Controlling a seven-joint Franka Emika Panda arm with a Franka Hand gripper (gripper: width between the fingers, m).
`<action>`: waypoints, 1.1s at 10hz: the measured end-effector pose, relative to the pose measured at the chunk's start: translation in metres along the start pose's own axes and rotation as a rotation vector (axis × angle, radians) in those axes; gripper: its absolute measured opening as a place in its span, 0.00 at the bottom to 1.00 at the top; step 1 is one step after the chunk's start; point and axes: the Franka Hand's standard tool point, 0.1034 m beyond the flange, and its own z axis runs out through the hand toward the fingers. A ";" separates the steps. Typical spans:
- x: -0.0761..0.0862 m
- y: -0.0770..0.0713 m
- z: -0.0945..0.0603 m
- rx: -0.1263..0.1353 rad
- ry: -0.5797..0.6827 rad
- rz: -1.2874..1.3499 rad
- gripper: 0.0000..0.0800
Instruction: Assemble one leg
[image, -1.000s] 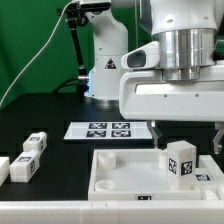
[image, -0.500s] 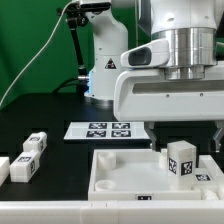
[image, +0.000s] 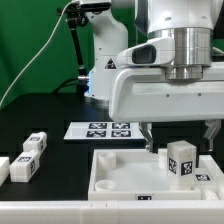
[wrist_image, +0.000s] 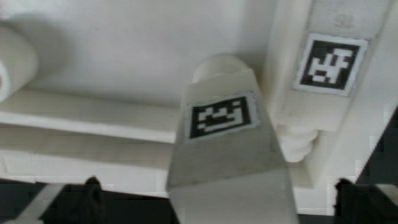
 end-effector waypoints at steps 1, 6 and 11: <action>0.000 0.000 0.000 0.000 0.000 0.008 0.50; 0.000 0.000 0.000 0.001 0.000 0.099 0.35; 0.000 -0.005 0.000 0.003 0.008 0.570 0.35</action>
Offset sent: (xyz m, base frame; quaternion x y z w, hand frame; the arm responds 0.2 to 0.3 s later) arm 0.0000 0.0000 0.0000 0.0000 0.0000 0.0650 0.9979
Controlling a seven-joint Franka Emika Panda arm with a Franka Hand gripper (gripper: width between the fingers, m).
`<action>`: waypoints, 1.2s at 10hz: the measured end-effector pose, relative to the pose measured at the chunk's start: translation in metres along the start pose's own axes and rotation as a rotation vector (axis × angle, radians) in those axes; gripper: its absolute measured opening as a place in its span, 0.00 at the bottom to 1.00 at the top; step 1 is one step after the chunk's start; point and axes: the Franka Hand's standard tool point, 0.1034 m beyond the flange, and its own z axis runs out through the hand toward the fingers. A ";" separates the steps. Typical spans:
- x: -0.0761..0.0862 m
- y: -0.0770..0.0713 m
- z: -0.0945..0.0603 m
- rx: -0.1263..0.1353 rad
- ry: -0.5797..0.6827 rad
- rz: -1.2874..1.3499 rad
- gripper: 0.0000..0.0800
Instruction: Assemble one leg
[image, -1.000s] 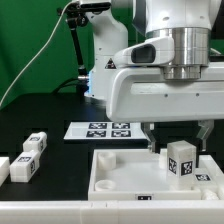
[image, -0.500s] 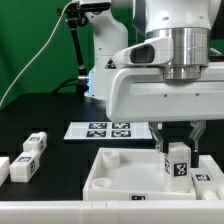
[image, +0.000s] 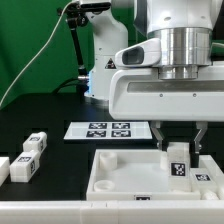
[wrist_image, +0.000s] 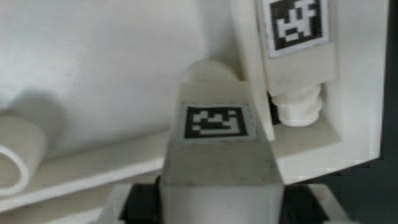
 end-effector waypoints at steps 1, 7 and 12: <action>-0.001 -0.001 0.000 -0.002 0.000 0.123 0.35; -0.002 -0.002 0.000 -0.011 0.007 0.733 0.36; -0.004 -0.004 0.001 -0.014 0.004 0.420 0.80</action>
Offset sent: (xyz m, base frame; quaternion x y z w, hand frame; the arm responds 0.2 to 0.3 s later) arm -0.0066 0.0129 -0.0111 -0.0340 -0.0068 0.2591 0.9652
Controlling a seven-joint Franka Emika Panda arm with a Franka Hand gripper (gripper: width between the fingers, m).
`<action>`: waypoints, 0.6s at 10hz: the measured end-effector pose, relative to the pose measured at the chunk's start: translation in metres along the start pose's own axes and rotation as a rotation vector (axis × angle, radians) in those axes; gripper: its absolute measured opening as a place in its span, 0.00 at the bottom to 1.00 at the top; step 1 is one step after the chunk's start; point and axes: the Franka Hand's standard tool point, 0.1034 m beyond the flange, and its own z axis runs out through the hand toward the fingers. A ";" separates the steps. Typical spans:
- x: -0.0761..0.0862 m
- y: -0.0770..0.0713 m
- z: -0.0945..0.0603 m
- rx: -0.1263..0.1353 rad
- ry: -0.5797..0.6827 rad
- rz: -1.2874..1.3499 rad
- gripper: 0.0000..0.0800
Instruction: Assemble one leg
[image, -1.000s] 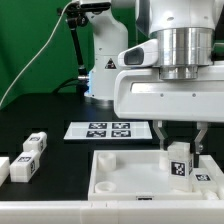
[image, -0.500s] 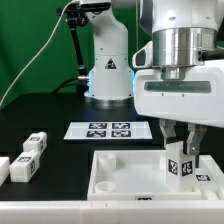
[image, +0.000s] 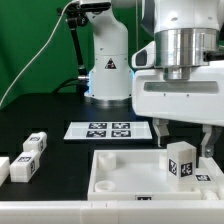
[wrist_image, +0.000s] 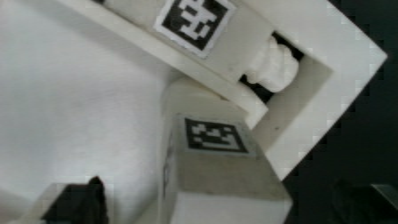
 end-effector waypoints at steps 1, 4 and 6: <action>0.001 0.000 0.000 0.001 0.001 -0.111 0.80; 0.000 0.000 0.000 -0.003 0.005 -0.390 0.81; 0.003 0.002 0.000 -0.007 0.005 -0.594 0.81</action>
Offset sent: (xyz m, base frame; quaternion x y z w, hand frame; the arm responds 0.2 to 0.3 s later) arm 0.0014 0.0094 0.0016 0.0089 -0.0016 -0.2186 0.9758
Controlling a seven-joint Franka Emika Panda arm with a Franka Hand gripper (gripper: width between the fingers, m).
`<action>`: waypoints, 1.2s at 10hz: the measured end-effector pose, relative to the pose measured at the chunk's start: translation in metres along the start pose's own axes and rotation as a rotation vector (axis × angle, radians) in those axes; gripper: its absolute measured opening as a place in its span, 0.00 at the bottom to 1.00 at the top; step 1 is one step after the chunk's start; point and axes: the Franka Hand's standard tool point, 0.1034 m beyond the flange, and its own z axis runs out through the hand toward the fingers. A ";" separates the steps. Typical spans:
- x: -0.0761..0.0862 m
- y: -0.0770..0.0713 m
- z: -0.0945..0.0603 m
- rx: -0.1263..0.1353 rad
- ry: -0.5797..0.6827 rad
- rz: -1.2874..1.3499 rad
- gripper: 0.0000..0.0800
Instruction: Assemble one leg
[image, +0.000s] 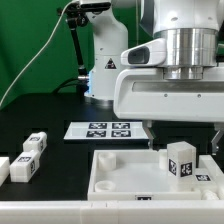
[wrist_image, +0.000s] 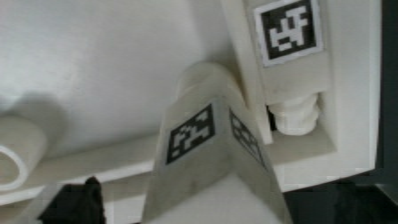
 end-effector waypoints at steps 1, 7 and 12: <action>0.000 0.000 0.000 -0.002 0.000 -0.057 0.81; 0.002 0.006 0.001 -0.029 0.000 -0.382 0.65; 0.002 0.006 0.001 -0.026 0.002 -0.291 0.35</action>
Offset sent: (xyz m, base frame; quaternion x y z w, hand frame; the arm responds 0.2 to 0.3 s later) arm -0.0001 0.0029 -0.0002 0.0012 -0.0016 -0.1340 0.9910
